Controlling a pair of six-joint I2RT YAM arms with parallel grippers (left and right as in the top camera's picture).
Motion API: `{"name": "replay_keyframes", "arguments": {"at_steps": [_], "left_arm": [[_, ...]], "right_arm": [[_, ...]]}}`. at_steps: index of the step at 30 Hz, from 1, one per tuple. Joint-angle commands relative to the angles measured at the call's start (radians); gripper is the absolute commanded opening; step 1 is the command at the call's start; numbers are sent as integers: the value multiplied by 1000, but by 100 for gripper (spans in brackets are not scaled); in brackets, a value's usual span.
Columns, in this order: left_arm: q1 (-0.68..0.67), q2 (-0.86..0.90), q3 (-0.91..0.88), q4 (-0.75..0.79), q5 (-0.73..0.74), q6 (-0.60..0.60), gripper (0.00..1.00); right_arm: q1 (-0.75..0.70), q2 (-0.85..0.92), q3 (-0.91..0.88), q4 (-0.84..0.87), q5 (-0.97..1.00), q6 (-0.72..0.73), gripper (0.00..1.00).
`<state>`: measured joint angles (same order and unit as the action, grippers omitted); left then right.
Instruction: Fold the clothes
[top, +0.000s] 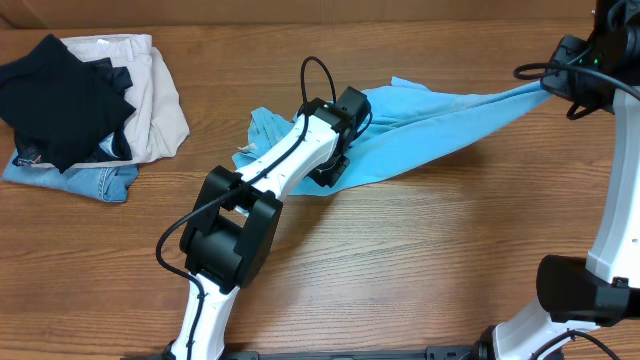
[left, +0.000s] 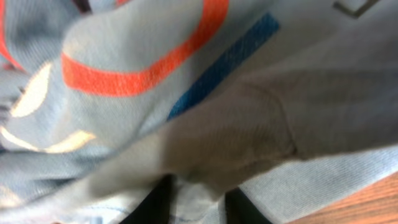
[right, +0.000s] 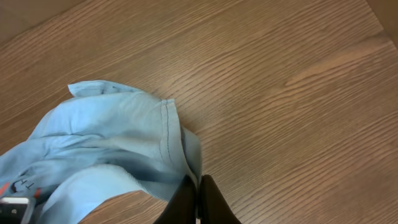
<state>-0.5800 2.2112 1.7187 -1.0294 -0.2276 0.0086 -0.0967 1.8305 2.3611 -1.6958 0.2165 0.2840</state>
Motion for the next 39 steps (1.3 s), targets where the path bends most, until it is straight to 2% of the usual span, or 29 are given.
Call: {"name": "replay_keyframes", "arguments": {"at_steps": [1,2,7,11,19,26,32,39], "left_arm": [[2,9,-10,14,-27,-13,8],[2,9,-10,12,-49,-15,4],[2,-20,-5,-26,-151,-69,4],[5,-117,-4,-40,-212,-110,4],[15,-432,-4,-42,-248,-114,4],[45,-689,-3,-38,-400,-82,4],[124,-884,3,-25,-509,-82,4],[283,-1068,94,-8,-503,-75,4]], "right_arm": [[0,-16,25,3,7,2,4],[0,-16,25,3,7,2,4],[0,-16,25,3,7,2,4],[0,-16,25,3,7,2,4],[0,-18,26,5,3,5,4],[0,-72,26,13,-27,5,4],[0,-180,26,18,-27,5,4],[0,-322,75,27,-27,6,4]]}}
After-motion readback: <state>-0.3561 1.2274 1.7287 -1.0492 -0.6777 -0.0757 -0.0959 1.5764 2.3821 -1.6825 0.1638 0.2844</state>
